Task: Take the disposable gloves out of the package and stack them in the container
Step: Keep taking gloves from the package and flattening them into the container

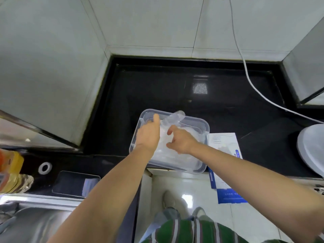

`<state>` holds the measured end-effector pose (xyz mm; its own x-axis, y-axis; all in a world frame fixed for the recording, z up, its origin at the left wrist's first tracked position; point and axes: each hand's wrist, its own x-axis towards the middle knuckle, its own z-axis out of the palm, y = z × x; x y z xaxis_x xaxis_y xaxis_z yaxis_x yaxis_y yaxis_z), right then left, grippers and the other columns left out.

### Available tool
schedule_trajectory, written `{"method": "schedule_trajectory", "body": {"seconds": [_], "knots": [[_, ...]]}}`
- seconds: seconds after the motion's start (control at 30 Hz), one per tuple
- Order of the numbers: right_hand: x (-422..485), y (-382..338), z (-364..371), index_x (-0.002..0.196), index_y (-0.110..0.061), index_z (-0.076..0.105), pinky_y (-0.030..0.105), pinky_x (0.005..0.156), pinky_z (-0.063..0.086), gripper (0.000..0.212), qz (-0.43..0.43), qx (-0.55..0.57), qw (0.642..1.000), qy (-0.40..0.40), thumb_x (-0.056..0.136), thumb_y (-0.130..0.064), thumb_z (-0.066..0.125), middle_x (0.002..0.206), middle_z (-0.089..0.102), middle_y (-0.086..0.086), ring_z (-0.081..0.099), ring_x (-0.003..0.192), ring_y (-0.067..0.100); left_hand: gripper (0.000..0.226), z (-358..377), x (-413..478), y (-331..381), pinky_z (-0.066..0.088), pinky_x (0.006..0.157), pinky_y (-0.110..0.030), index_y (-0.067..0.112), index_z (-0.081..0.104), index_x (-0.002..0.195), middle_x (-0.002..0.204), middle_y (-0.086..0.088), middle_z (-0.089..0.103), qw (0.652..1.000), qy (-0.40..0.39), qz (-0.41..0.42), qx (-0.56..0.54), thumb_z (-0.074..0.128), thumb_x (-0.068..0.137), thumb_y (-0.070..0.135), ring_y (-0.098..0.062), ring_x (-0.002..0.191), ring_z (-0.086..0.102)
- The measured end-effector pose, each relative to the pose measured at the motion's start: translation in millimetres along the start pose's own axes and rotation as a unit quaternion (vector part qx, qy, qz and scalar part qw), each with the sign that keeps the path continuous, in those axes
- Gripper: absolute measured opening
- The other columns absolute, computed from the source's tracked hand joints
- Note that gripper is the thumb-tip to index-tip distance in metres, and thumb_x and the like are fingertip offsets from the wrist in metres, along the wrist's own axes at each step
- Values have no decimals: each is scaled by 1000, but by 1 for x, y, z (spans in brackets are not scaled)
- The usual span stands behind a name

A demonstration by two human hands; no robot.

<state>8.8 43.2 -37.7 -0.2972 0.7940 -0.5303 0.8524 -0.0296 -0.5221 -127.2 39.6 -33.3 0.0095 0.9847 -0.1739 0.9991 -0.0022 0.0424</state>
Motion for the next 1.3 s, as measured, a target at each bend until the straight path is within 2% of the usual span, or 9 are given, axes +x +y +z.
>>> {"method": "schedule_trajectory", "body": {"seconds": [0.1,0.2,0.3,0.37,0.5,0.63,0.83,1.17,1.3], "knots": [[6,8,11,145,-23,24,33,81,49,75,43,-31,997,-63,87,-29,71,118,56,9,59,103,27,53,8,2,0,50,65,-23,11,27,141,120,-12,57,1000,4,11,-15,55,95,8,-20,88,66],[11,8,17,155,-23,5,34,84,47,100,63,-57,992,-96,84,-27,75,132,49,14,56,114,31,46,13,3,4,51,77,-25,13,45,124,117,-10,53,994,80,54,41,68,85,12,-20,97,59],[18,8,26,151,-15,22,31,73,44,88,64,-81,989,-102,82,-25,75,131,48,15,57,103,29,44,13,4,14,53,67,-34,11,59,100,98,-9,57,977,107,183,29,79,63,-1,-24,82,58],[22,9,30,142,-12,39,31,76,46,71,67,-95,988,-105,81,-25,74,137,45,15,55,102,26,39,14,5,22,55,73,-38,8,57,112,110,-13,56,980,22,197,13,71,77,0,-29,90,63],[18,12,27,154,-20,-2,35,88,52,104,100,-66,987,-105,83,-15,74,145,33,15,57,112,30,56,39,16,12,47,94,-36,12,38,142,136,-15,44,987,-148,65,-8,61,91,14,-32,117,54],[14,22,20,153,-10,-16,37,93,51,110,133,-167,972,-103,84,-12,70,144,30,19,51,121,35,97,58,18,-6,43,102,-41,24,8,153,152,-18,18,973,-231,22,-13,74,82,32,-36,132,38],[20,24,33,148,-9,1,38,108,39,94,159,-203,960,-106,85,-17,70,143,22,19,31,134,34,117,60,15,-1,30,112,-45,25,-11,153,157,-18,-7,956,-293,5,-5,78,78,39,-38,146,7],[19,32,20,155,-15,1,41,113,32,90,63,-166,983,-49,89,-6,62,152,15,17,21,140,38,96,59,10,-2,42,102,-39,26,4,154,153,-18,12,967,-247,-45,-39,67,85,47,-37,136,31],[4,26,-1,143,-14,44,34,109,36,54,-42,-123,991,40,93,-18,62,143,41,11,41,131,29,60,34,4,1,50,87,-33,25,28,149,143,-13,39,985,-152,-50,-60,52,97,38,-31,115,56]]}}
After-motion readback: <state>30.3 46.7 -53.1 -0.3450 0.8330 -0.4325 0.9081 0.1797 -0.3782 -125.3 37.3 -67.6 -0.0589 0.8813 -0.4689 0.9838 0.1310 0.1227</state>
